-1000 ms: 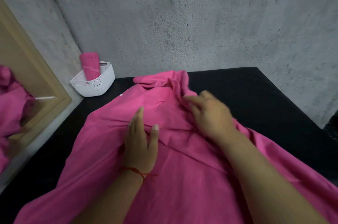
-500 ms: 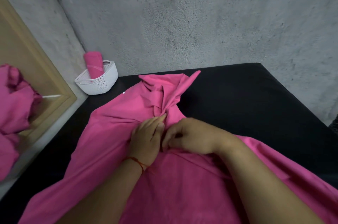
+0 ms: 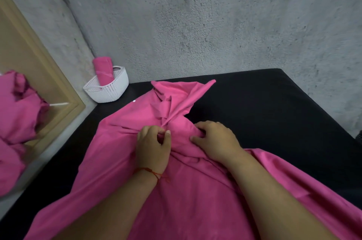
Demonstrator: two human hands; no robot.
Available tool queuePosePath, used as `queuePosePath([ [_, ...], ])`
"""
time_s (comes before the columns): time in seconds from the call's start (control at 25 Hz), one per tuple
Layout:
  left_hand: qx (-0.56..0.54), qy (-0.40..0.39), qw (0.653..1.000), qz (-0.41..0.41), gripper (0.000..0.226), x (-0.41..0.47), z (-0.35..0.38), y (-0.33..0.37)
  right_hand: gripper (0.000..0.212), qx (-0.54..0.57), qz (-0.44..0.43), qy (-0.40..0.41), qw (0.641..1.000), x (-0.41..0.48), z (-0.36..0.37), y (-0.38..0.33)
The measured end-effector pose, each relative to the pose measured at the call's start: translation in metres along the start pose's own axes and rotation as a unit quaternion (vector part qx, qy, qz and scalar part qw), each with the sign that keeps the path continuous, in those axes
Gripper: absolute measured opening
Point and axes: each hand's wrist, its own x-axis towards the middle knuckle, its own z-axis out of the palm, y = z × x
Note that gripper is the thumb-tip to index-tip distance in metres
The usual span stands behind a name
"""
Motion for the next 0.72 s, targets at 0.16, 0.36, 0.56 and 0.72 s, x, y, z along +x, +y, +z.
queuePosePath([
  [0.16, 0.111, -0.054, 0.99, 0.063, 0.051, 0.059, 0.007, 0.05, 0.021, -0.012, -0.012, 0.01, 1.0, 0.001, 0.001, 0.005],
  [0.36, 0.23, -0.227, 0.946, 0.023, 0.042, 0.123, 0.031, 0.091, 0.017, -0.004, -0.02, 0.021, 1.0, 0.001, 0.002, 0.008],
  [0.56, 0.023, 0.033, 0.988, -0.152, 0.033, 0.121, -0.026, 0.025, 0.021, 0.026, -0.023, 0.124, 0.992, -0.004, -0.005, -0.001],
  [0.72, 0.108, -0.01, 0.968, -0.227, 0.029, 0.056, -0.076, -0.043, 0.022, -0.01, -0.175, 0.107, 0.979, -0.012, -0.001, -0.024],
])
